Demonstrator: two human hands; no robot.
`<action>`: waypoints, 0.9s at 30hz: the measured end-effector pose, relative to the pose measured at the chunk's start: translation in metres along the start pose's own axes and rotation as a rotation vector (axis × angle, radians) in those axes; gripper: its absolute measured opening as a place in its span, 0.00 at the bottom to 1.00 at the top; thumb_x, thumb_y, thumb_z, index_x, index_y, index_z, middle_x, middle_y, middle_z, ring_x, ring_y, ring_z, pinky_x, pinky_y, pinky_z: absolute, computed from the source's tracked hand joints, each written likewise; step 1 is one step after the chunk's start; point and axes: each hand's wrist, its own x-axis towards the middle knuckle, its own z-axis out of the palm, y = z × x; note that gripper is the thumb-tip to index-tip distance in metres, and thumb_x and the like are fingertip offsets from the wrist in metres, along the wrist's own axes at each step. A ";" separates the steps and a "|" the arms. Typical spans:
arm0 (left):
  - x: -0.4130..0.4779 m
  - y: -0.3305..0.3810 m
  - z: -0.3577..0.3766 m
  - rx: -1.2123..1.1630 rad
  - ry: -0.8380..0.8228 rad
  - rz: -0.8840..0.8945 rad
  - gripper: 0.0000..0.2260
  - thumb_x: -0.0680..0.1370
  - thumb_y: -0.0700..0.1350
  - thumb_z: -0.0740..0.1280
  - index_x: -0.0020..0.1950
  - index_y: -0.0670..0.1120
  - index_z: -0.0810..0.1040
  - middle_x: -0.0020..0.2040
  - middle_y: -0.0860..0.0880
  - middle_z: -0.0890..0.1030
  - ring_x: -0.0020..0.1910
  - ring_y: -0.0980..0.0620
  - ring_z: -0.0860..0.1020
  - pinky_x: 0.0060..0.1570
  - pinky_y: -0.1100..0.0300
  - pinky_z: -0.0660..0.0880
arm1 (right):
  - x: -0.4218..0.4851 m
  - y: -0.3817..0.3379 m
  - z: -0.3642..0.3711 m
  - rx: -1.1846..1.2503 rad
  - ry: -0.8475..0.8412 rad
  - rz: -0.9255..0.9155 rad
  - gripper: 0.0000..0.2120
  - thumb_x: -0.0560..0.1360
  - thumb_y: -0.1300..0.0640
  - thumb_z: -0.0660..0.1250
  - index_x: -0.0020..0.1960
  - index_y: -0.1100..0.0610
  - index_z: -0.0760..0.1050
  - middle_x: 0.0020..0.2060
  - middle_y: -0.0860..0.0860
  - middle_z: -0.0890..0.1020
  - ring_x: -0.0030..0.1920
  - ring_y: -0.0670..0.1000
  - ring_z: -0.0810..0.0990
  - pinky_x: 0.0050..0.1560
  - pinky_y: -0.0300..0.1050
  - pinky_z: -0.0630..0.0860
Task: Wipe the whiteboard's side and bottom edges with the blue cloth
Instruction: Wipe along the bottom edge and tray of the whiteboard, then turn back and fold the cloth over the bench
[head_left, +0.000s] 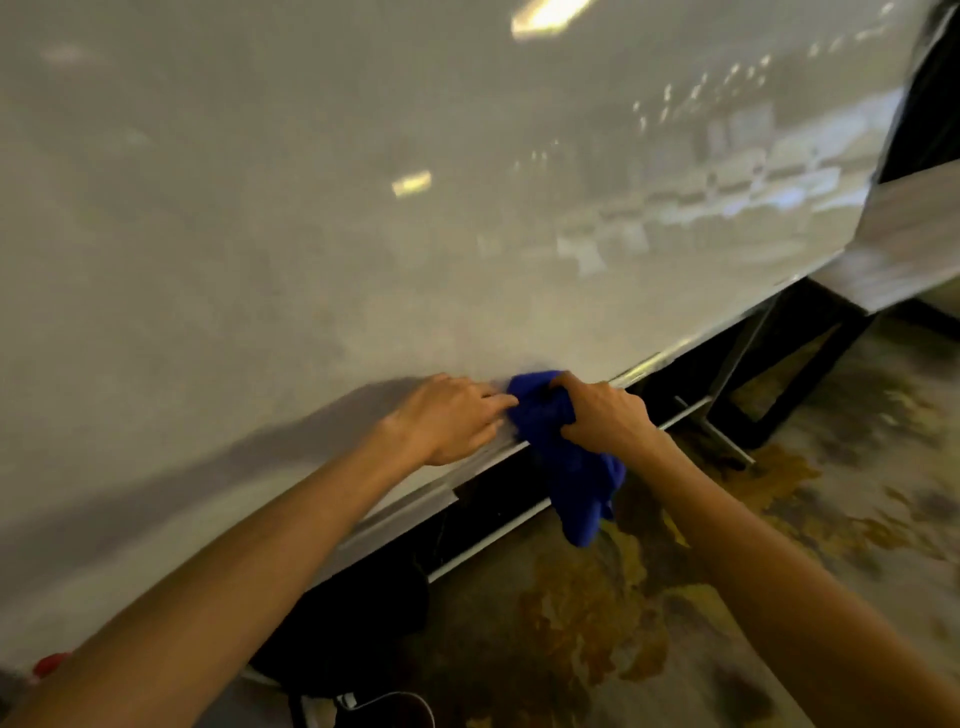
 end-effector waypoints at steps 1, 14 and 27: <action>0.022 0.009 -0.012 -0.014 -0.115 -0.016 0.23 0.84 0.56 0.55 0.79 0.55 0.64 0.73 0.46 0.75 0.67 0.42 0.77 0.64 0.48 0.73 | -0.001 0.017 -0.015 -0.011 -0.021 0.027 0.27 0.70 0.52 0.64 0.68 0.45 0.63 0.54 0.56 0.80 0.52 0.60 0.81 0.40 0.49 0.71; 0.259 0.116 -0.110 -0.089 -0.292 0.224 0.27 0.83 0.62 0.54 0.82 0.56 0.59 0.76 0.44 0.70 0.72 0.42 0.72 0.65 0.47 0.70 | -0.031 0.214 -0.125 -0.030 -0.006 0.344 0.26 0.72 0.47 0.68 0.68 0.38 0.67 0.61 0.52 0.76 0.56 0.57 0.78 0.46 0.48 0.73; 0.537 0.210 -0.144 -0.116 -0.261 0.416 0.28 0.83 0.62 0.55 0.82 0.55 0.59 0.74 0.44 0.73 0.69 0.43 0.74 0.66 0.47 0.72 | 0.049 0.454 -0.180 0.071 0.076 0.587 0.27 0.67 0.43 0.72 0.64 0.41 0.68 0.57 0.52 0.78 0.53 0.56 0.78 0.46 0.49 0.75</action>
